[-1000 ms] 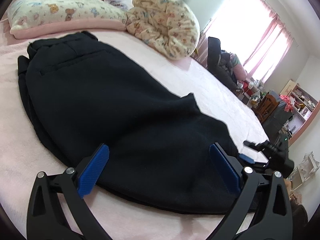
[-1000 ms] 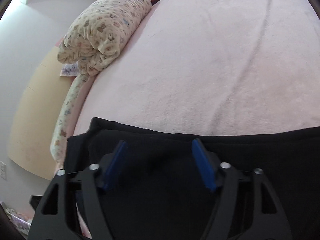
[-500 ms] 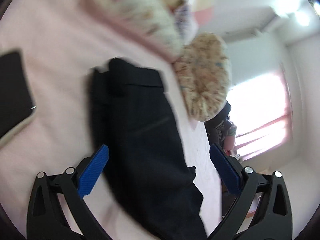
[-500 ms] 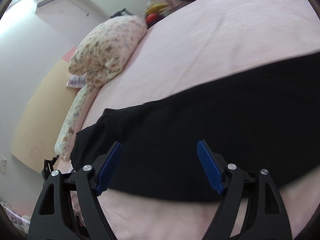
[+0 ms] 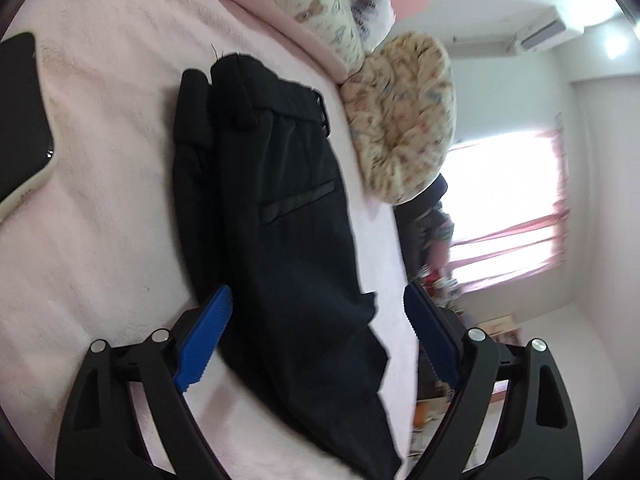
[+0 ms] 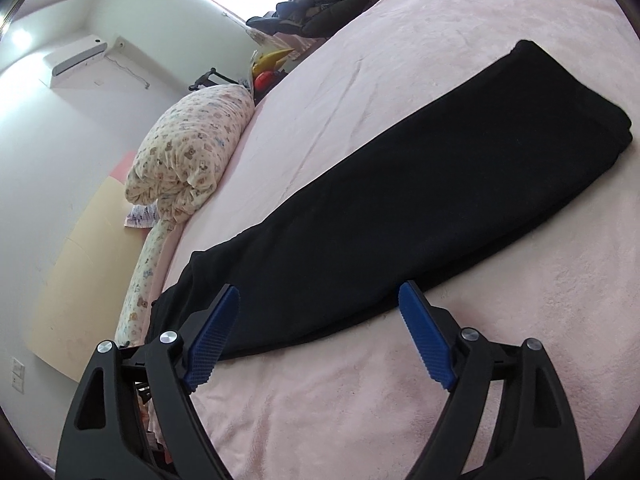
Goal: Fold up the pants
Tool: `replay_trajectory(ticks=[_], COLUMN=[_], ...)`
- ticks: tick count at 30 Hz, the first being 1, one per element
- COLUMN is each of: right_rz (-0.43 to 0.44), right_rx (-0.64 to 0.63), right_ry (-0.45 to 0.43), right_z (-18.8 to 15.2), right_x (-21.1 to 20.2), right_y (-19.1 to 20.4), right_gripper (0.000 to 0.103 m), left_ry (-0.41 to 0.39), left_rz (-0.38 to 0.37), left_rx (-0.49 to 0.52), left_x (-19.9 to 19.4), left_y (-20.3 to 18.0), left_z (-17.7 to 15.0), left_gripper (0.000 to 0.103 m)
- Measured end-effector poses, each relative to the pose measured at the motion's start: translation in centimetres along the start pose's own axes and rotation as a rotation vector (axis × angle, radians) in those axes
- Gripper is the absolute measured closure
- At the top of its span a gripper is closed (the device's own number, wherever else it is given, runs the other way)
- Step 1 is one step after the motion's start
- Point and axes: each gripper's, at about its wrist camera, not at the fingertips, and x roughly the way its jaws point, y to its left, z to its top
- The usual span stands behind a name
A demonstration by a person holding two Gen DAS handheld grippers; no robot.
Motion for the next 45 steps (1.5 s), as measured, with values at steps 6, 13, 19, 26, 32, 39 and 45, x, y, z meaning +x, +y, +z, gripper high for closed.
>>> replay_trajectory(ticks=[6, 13, 19, 26, 32, 39, 45], right_rz=[0.011, 0.024, -0.014, -0.128, -0.204, -0.265, -0.290], right_rx=[0.007, 0.004, 0.068, 0.373, 0.520, 0.548, 0.519], right_ry=[0.027, -0.009, -0.120, -0.404, -0.409, -0.408, -0.402], right_z=[-0.9, -1.2, -0.7, 0.3, 1.7, 3.8, 5.2], right_x=[0.5, -0.9, -4.4, -11.2, -10.3, -7.7, -6.2], right_y=[-0.5, -0.5, -2.1, -8.7, -12.7, -14.2, -14.7], right_gripper=[0.019, 0.019, 0.016, 0.016, 0.029, 0.031, 0.053], left_ry=[0.019, -0.015, -0.103, -0.311, -0.451, -0.424, -0.402], left_rz=[0.042, 0.090, 0.229, 0.240, 0.190, 0.190, 0.201], left_rx=[-0.009, -0.093, 0.043, 0.155, 0.402, 0.595, 0.634], left_x=[2.1, 1.2, 1.4, -2.3, -4.1, -2.0, -0.8], left_y=[-0.5, 1.4, 0.1, -2.9, -6.7, -9.3, -9.8], left_z=[0.5, -1.7, -2.9, -4.8, -7.1, -9.5, -10.5], left_gripper=[0.035, 0.098, 0.083, 0.005, 0.002, 0.002, 0.002])
